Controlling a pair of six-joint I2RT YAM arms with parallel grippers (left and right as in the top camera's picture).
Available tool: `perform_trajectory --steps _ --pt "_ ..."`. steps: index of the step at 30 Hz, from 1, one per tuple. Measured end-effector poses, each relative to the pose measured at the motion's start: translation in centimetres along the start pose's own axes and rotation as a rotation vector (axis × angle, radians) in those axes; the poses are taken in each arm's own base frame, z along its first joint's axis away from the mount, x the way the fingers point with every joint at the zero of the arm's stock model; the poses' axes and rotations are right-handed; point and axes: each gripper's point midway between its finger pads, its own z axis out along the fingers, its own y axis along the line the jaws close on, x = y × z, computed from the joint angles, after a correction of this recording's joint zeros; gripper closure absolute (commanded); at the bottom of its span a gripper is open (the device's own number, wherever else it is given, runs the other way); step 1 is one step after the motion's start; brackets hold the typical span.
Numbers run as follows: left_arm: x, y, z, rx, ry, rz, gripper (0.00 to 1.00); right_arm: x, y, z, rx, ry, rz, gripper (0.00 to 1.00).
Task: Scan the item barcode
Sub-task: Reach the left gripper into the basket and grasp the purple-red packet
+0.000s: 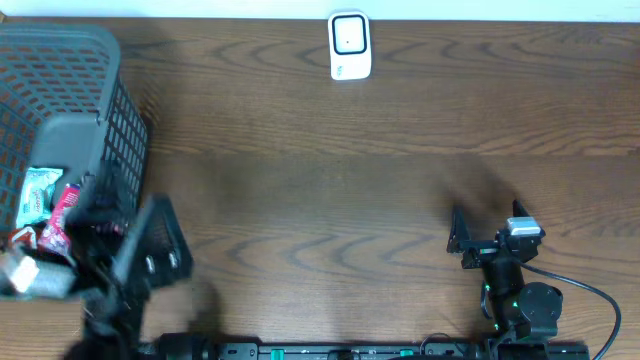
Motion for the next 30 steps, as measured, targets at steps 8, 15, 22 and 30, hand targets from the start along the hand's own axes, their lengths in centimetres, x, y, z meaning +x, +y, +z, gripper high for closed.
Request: perform_trajectory --steps 8,15,22,30 --pt "-3.1 8.6 7.6 -0.660 0.415 0.333 0.01 0.0 0.0 0.0 0.001 -0.001 0.000 0.01" --pt "-7.4 22.0 5.4 -1.338 0.520 0.476 0.01 0.0 0.0 0.0 0.001 0.000 0.000 0.01" --pt "-5.7 31.0 -1.5 -1.674 0.514 0.102 0.02 0.0 0.0 0.0 0.001 0.000 0.000 0.01" --pt "-2.4 33.9 -7.7 -1.881 0.711 -0.088 0.02 0.0 0.0 0.0 0.001 0.000 0.000 0.01"
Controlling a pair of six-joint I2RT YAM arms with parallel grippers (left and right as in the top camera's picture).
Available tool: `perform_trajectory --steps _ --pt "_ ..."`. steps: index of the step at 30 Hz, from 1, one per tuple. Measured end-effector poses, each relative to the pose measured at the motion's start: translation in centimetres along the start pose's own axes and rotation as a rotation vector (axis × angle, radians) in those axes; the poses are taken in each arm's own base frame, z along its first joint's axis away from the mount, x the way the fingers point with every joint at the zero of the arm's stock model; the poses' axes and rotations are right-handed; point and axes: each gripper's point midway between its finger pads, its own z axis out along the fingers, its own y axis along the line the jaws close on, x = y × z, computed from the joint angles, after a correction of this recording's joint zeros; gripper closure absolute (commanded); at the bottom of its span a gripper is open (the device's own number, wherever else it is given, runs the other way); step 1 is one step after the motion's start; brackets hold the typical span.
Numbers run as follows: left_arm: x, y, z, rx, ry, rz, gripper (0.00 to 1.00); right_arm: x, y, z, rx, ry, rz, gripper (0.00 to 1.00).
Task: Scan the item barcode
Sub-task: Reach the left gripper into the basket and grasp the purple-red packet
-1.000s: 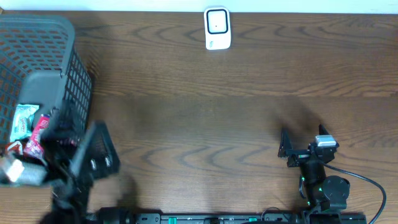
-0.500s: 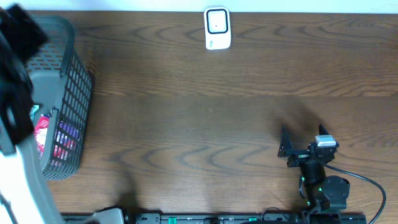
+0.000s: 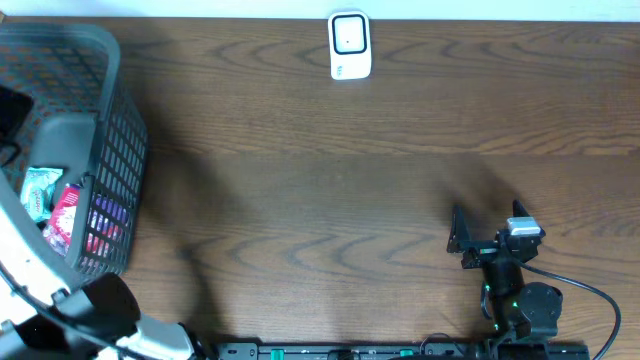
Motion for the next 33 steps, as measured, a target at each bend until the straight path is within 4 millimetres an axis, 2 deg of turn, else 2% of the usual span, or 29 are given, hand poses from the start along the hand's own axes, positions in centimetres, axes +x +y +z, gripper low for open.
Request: perform_trajectory --steps 4,7,12,27,29,33 --pt "1.1 1.3 3.5 -0.103 0.117 0.009 0.02 0.0 0.0 0.0 0.000 0.000 0.000 0.01" --pt "2.0 1.0 5.8 -0.145 0.180 0.040 0.02 0.0 0.0 0.0 0.000 0.000 0.000 0.01" --pt "4.7 0.9 9.7 -0.215 0.290 0.106 0.02 0.0 0.0 0.0 0.000 0.000 0.000 0.01" --pt "11.5 3.3 17.5 -0.308 0.424 0.134 0.01 0.0 0.0 0.0 0.000 0.000 0.000 0.01" --pt "12.6 3.8 18.4 -0.316 0.441 0.150 0.06 0.0 0.0 0.0 0.000 0.000 0.000 0.01" --pt "14.8 4.8 20.1 -0.329 0.469 0.169 0.44 0.0 0.0 0.0 0.000 0.000 0.000 0.01"
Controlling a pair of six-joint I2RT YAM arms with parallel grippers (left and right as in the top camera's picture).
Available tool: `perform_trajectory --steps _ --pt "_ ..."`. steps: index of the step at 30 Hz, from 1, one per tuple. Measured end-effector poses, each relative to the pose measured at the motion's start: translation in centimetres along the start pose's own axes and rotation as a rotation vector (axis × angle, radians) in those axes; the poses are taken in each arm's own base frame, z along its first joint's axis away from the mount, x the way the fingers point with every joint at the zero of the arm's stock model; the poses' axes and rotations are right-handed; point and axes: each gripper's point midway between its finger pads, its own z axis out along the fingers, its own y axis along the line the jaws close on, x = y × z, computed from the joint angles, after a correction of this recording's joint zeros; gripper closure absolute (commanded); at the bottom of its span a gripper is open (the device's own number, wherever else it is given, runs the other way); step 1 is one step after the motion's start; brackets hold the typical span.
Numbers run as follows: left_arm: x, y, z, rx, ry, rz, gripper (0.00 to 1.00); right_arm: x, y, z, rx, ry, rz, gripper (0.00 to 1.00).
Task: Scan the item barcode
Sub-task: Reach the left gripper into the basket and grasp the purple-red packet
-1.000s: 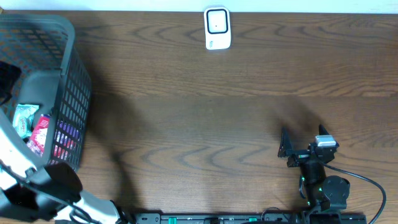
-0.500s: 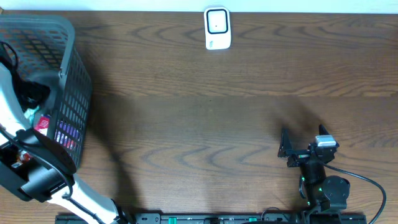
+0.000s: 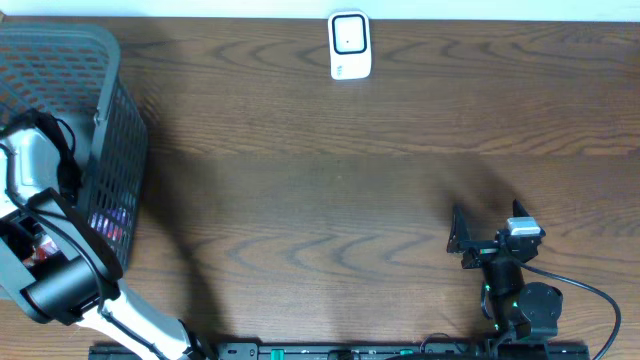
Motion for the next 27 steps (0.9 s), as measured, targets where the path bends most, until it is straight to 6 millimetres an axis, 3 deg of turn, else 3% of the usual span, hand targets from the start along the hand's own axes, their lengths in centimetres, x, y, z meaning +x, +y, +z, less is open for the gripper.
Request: perform_trajectory --steps 5,8,11,14,15,17,19,21,24,27 --pt "0.5 0.1 0.8 -0.010 0.002 0.021 0.79 0.0 0.0 0.0 0.000 0.000 0.000 0.01" --pt "0.5 0.4 0.5 -0.018 -0.002 0.037 0.81 0.0 0.0 0.0 0.000 0.000 0.000 0.01" --pt "0.8 0.8 -0.3 -0.028 0.016 0.053 0.91 0.0 0.0 0.0 0.000 0.000 0.000 0.01" --pt "0.2 1.0 -3.2 -0.010 0.017 0.052 0.92 0.0 0.0 0.0 0.000 -0.002 0.000 0.01" --pt "-0.4 0.8 -4.7 0.016 -0.004 0.047 0.92 0.0 0.0 0.0 0.000 0.000 0.000 0.01" --pt "-2.8 0.0 -9.6 0.126 -0.121 0.013 0.92 0.0 0.0 0.0 0.000 0.000 0.000 0.01" --pt "-4.0 -0.1 -14.3 0.234 -0.224 -0.015 0.92 0.0 0.0 0.0 0.000 0.000 0.000 0.01" --pt "-4.4 0.3 -19.4 0.354 -0.341 -0.043 0.92 0.0 0.0 0.0 0.000 0.000 0.000 0.01" --pt "-3.3 2.1 -26.1 0.515 -0.498 -0.093 0.89 0.0 0.0 0.0 0.000 0.000 0.000 0.01" --pt "-1.7 4.2 -29.7 0.589 -0.584 -0.126 0.43 0.0 0.0 0.0 0.000 0.000 0.000 0.01"
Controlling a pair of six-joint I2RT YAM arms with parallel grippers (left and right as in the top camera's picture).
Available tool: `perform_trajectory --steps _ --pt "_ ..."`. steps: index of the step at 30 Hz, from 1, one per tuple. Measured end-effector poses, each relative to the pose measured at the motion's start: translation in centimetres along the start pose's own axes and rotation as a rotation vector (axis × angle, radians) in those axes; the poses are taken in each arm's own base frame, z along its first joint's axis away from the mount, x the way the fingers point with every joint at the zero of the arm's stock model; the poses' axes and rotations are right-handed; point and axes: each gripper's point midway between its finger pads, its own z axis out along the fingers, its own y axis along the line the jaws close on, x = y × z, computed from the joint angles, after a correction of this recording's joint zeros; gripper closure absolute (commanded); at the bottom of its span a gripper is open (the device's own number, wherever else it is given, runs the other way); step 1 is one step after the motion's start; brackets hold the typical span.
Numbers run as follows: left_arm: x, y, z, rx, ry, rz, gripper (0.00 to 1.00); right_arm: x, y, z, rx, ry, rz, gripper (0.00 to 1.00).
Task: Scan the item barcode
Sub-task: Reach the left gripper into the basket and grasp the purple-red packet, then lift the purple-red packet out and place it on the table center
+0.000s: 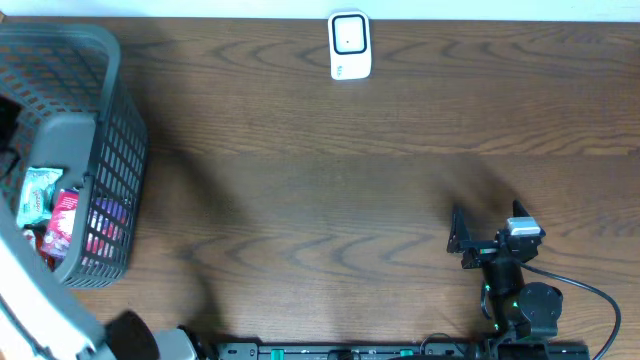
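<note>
A grey mesh basket (110, 130) stands at the table's left end. Inside it lie a green-white packet (40, 190), a red packet (62, 222) and a purple item (106, 214). The white barcode scanner (350, 45) sits at the far edge, in the middle. My left arm (40, 310) is a blurred white link along the lower left edge. A dark part shows at the left edge over the basket, and the left gripper cannot be made out. My right gripper (459, 238) rests at the lower right, fingers apart and holding nothing.
Brown wooden table (320, 170) between basket and right arm. The right arm's base and cable (590, 295) sit at the front right edge. A black rail runs along the front edge.
The left arm, which covered the basket's left half, now lies along the frame's left edge, and the packets in the basket show again. The right arm has not moved.
The left arm's dark end was first over the basket's front right corner. Then it lay along the left edge, then it was over the basket's inside, and now it is at the edge again. The packets lie where they were. The right arm stayed still.
</note>
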Motion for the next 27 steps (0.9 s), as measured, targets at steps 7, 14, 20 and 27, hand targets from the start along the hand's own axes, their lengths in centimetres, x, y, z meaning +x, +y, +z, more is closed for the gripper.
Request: perform_trajectory --steps 7,14,20,27 --pt "2.1 2.3 2.0 -0.106 0.068 -0.006 0.09 0.0 0.0 0.0 0.000 0.000 0.000 0.01" --pt "8.9 6.6 11.9 -0.319 0.335 0.071 0.00 0.0 0.0 0.0 0.000 0.000 0.000 0.01" --pt "13.2 9.2 17.0 -0.412 0.475 0.119 0.00 0.0 0.0 0.0 0.000 0.000 0.000 0.01" --pt "16.6 11.2 20.5 -0.502 0.618 0.147 0.18 0.0 0.0 0.0 0.000 0.000 0.000 0.01"
